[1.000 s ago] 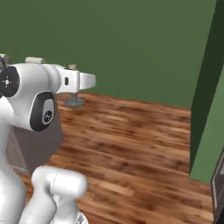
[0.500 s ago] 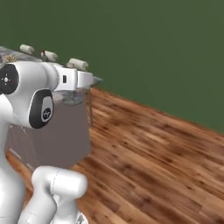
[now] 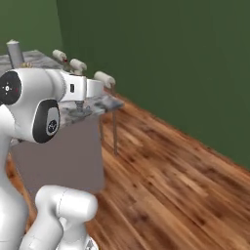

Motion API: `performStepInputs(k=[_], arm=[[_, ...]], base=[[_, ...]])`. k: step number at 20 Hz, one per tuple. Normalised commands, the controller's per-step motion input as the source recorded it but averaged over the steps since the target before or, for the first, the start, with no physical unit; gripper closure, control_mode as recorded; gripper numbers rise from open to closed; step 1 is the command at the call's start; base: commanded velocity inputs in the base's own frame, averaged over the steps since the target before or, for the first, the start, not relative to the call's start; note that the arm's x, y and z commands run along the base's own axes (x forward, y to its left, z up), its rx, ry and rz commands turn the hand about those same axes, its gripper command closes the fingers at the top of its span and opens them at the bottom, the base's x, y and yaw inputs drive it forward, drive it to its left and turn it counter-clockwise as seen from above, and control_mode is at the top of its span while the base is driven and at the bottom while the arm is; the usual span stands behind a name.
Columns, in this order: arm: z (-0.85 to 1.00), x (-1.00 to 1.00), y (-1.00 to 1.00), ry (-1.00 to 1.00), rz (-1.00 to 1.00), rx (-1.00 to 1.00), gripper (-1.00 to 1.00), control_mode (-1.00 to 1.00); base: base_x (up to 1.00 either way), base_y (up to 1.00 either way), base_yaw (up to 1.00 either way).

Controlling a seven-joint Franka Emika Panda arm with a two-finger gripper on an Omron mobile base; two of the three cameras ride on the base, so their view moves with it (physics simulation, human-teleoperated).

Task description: Get the candle and the liquor from the cabinet and move them to the dining counter.

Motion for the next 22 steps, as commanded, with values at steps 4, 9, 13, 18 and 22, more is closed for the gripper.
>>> performStepInputs(k=[4,9,13,18,22], arm=[[0.00,0.00,0.00,0.00,0.00,0.00,1.00,1.00],[0.00,0.00,0.00,0.00,0.00,0.00,1.00,1.00],[0.00,0.00,0.00,0.00,0.00,0.00,1.00,1.00],[0.00,0.00,0.00,0.00,0.00,0.00,1.00,1.00],[0.00,0.00,0.00,0.00,0.00,0.00,1.00,1.00]], base=[[1.00,-0.57,0.46],[1.00,-0.57,0.47],[1.00,-0.56,0.47],[1.00,-0.56,0.48],[0.99,-0.53,0.51]])
